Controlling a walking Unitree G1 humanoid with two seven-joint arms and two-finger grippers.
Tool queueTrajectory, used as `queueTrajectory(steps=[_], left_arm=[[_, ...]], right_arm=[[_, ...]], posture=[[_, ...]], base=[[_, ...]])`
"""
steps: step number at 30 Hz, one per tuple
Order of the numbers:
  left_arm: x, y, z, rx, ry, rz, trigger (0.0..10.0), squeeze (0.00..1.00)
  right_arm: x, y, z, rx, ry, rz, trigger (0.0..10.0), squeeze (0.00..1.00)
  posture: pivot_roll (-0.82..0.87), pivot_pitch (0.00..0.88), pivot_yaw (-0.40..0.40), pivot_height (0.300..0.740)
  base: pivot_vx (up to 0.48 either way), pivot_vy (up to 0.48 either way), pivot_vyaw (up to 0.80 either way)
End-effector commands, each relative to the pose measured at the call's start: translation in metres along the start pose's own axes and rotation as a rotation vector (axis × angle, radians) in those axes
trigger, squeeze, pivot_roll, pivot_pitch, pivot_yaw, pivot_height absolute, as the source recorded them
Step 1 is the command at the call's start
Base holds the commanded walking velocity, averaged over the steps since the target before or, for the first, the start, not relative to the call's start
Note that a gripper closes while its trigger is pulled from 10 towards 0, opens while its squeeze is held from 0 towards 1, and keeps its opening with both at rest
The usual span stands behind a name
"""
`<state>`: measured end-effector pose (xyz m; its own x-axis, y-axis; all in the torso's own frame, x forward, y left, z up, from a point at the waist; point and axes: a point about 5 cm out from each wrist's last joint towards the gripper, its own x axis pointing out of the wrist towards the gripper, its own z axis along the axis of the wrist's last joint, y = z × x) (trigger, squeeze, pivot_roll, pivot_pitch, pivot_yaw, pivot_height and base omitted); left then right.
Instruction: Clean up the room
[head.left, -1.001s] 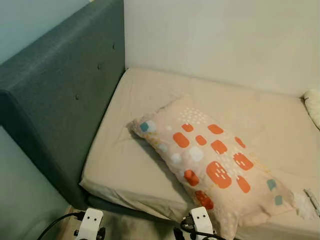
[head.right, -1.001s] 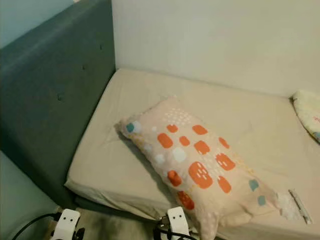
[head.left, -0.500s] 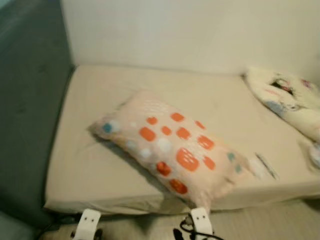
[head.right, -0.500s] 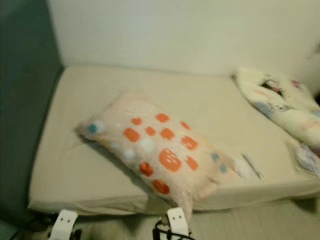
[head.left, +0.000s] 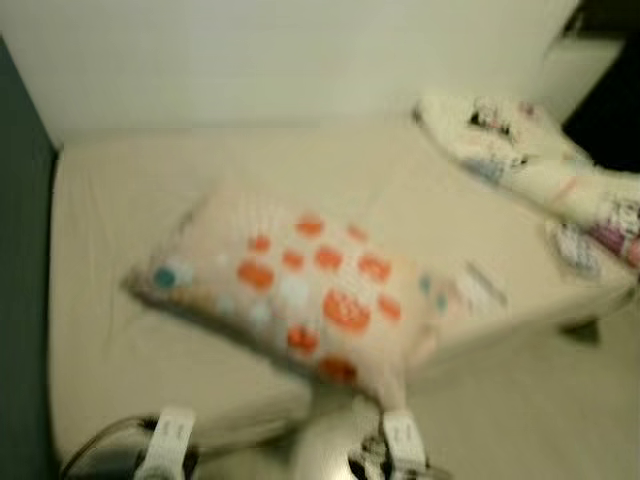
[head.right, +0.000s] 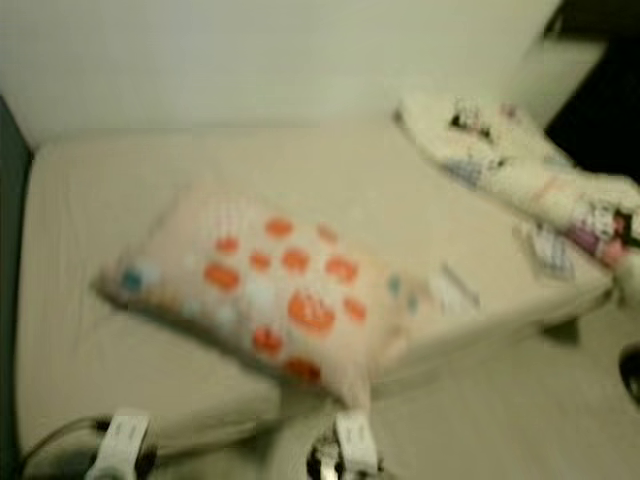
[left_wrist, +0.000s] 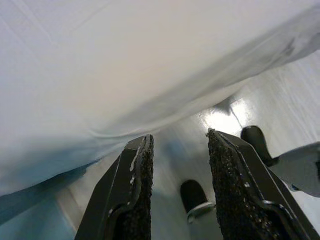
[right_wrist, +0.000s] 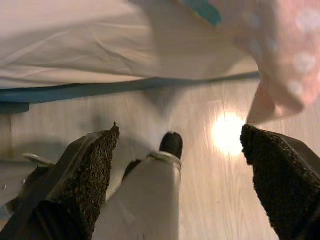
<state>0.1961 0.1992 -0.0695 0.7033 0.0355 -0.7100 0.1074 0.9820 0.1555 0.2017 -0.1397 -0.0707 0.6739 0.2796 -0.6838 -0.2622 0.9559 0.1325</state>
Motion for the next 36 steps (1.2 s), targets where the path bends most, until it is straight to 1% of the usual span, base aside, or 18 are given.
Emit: queueTrajectory(steps=[1, 6, 8, 9, 10, 12, 14, 15, 18, 19, 20, 21, 23, 24, 25, 27, 31, 36], left_arm=[[-0.003, -0.006, -0.012, -0.003, 0.039, -0.015, 10.0, 0.0], [-0.003, -0.005, -0.012, 0.002, 0.037, -0.01, 10.0, 0.0], [-0.004, -0.003, -0.01, 0.036, 0.011, 0.01, 10.0, 0.0], [-0.004, -0.003, -0.01, 0.036, 0.011, 0.01, 10.0, 0.0], [-0.003, 0.0, -0.005, 0.08, -0.025, 0.035, 10.0, 0.0], [-0.003, 0.005, 0.008, 0.105, -0.106, 0.08, 10.0, 0.0], [-0.002, 0.013, 0.025, 0.07, -0.194, 0.129, 10.0, 0.0], [-0.002, 0.013, 0.025, 0.07, -0.194, 0.129, 10.0, 0.0], [-0.003, 0.025, 0.051, 0.042, -0.312, 0.182, 10.0, 0.0], [-0.003, 0.025, 0.051, 0.042, -0.312, 0.182, 10.0, 0.0], [-0.004, 0.029, 0.065, 0.025, -0.369, 0.194, 10.0, 0.0], [-0.004, 0.029, 0.065, 0.025, -0.369, 0.194, 10.0, 0.0], [-0.007, 0.033, 0.086, -0.005, -0.455, 0.206, 10.0, 0.0], [-0.007, 0.033, 0.086, -0.005, -0.455, 0.206, 10.0, 0.0], [-0.008, 0.033, 0.093, -0.007, -0.477, 0.212, 10.0, 0.0], [-0.009, 0.032, 0.097, -0.004, -0.493, 0.219, 10.0, 0.0], [-0.01, 0.029, 0.094, -0.004, -0.49, 0.224, 10.0, 0.0], [-0.01, 0.027, 0.092, -0.013, -0.477, 0.23, 10.0, 0.0]], right_arm=[[-0.004, -0.004, -0.009, 0.002, 0.028, -0.012, 10.0, 0.0], [-0.003, -0.003, -0.007, -0.023, 0.019, -0.013, 10.0, 0.0], [-0.002, -0.002, -0.004, -0.054, 0.002, -0.012, 10.0, 0.0], [-0.002, -0.002, -0.004, -0.054, 0.002, -0.012, 10.0, 0.0], [0.0, -0.001, 0.003, -0.053, -0.022, -0.013, 10.0, 0.0], [0.004, 0.001, 0.019, -0.037, -0.085, -0.01, 10.0, 0.0], [0.009, 0.005, 0.04, -0.026, -0.161, 0.006, 10.0, 0.0], [0.009, 0.005, 0.04, -0.026, -0.161, 0.006, 10.0, 0.0], [0.013, 0.011, 0.067, -0.016, -0.261, 0.03, 10.0, 0.0], [0.013, 0.011, 0.067, -0.016, -0.261, 0.03, 10.0, 0.0], [0.015, 0.015, 0.079, -0.011, -0.303, 0.04, 10.0, 0.0], [0.015, 0.015, 0.079, -0.011, -0.303, 0.04, 10.0, 0.0], [0.016, 0.02, 0.095, -0.009, -0.359, 0.059, 10.0, 0.0], [0.016, 0.02, 0.095, -0.009, -0.359, 0.059, 10.0, 0.0], [0.017, 0.023, 0.098, -0.013, -0.369, 0.069, 10.0, 0.0], [0.017, 0.026, 0.097, -0.02, -0.369, 0.079, 10.0, 0.0], [0.017, 0.029, 0.091, -0.022, -0.352, 0.086, 10.0, 0.0], [0.017, 0.031, 0.087, -0.016, -0.346, 0.091, 10.0, 0.0]], posture=[[0.09, 0.045, -0.037, 0.733], [0.1, 0.043, -0.038, 0.733], [0.1, 0.043, -0.035, 0.733], [0.1, 0.043, -0.035, 0.733], [0.09, 0.043, -0.033, 0.733], [0.09, 0.047, -0.031, 0.733], [0.09, 0.054, -0.033, 0.733], [0.09, 0.054, -0.033, 0.733], [0.1, 0.07, -0.043, 0.733], [0.1, 0.07, -0.043, 0.733], [0.1, 0.07, -0.043, 0.733], [0.1, 0.07, -0.043, 0.733], [0.12, 0.076, -0.052, 0.733], [0.12, 0.076, -0.052, 0.733], [0.12, 0.076, -0.052, 0.733], [0.12, 0.076, -0.052, 0.733], [0.13, 0.078, -0.054, 0.733], [0.13, 0.08, -0.052, 0.733]], base=[[0.0, 0.0, 0.0], [0.0, 0.0, 0.0], [0.0, 0.0, 0.0], [0.0, 0.0, 0.0], [0.0, 0.0, 0.0], [0.0, 0.0, 0.0], [0.0, 0.0, 0.0], [0.0, 0.0, 0.0], [0.0, 0.0, 0.0], [0.0, 0.0, 0.0], [0.0, 0.0, 0.0], [0.0, 0.0, 0.0], [0.0, 0.0, 0.0], [0.0, 0.0, 0.0], [0.0, 0.0, 0.0], [0.0, 0.0, 0.0], [0.0, -0.066, 0.0], [0.0, -0.48, 0.0]])
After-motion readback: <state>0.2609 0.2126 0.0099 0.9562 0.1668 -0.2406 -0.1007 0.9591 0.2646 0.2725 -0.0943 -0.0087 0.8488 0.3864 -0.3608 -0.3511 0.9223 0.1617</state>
